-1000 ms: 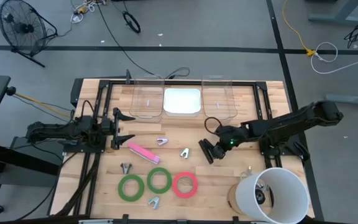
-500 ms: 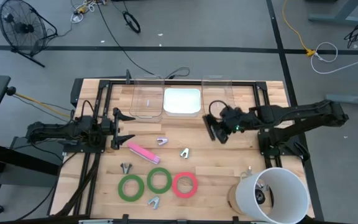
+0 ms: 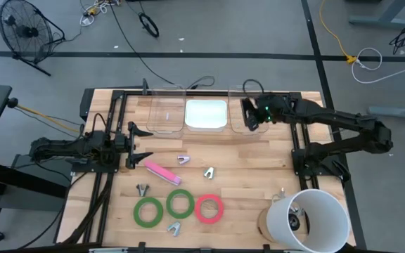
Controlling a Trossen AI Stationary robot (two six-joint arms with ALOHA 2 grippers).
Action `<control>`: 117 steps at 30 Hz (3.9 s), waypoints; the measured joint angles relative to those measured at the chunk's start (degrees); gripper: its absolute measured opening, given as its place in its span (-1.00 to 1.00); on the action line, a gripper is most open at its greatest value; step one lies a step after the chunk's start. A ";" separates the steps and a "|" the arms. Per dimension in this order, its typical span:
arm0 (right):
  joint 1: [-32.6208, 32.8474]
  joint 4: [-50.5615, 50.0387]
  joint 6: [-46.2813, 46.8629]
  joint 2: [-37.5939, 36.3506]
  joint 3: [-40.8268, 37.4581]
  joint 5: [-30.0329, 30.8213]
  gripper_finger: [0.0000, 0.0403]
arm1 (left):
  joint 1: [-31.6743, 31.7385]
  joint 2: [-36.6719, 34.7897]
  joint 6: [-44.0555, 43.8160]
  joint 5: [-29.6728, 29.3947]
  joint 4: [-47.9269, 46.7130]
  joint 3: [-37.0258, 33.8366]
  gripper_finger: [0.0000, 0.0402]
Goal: Pick and place Stapler, Stapler remover, tape
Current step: Put the black stapler into the right transparent bin, then put the top light blue staple remover into the white bin
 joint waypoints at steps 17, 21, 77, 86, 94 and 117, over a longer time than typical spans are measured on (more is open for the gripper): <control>-7.75 4.91 -3.72 15.73 0.00 5.90 -0.72 | 0.00 -0.02 0.13 -0.02 -0.64 0.00 0.83; -7.75 6.82 -3.87 18.55 0.00 6.47 -0.72 | 0.00 -0.01 0.17 -0.01 -0.87 0.02 0.83; 0.71 -34.95 -0.36 50.45 29.83 31.60 -0.72 | 0.00 0.00 0.22 -1.49 -2.93 0.02 0.83; -0.50 -34.73 -1.78 50.45 29.83 27.52 -0.68 | 0.00 0.00 0.22 -1.49 -2.94 0.01 0.83; -0.88 -34.23 -3.85 50.45 29.83 26.77 -0.16 | 0.00 0.00 0.22 -1.49 -2.95 0.02 0.83; 1.14 -32.32 -4.73 42.05 35.26 29.32 -0.50 | 0.00 0.00 0.22 -1.49 -2.99 0.01 0.83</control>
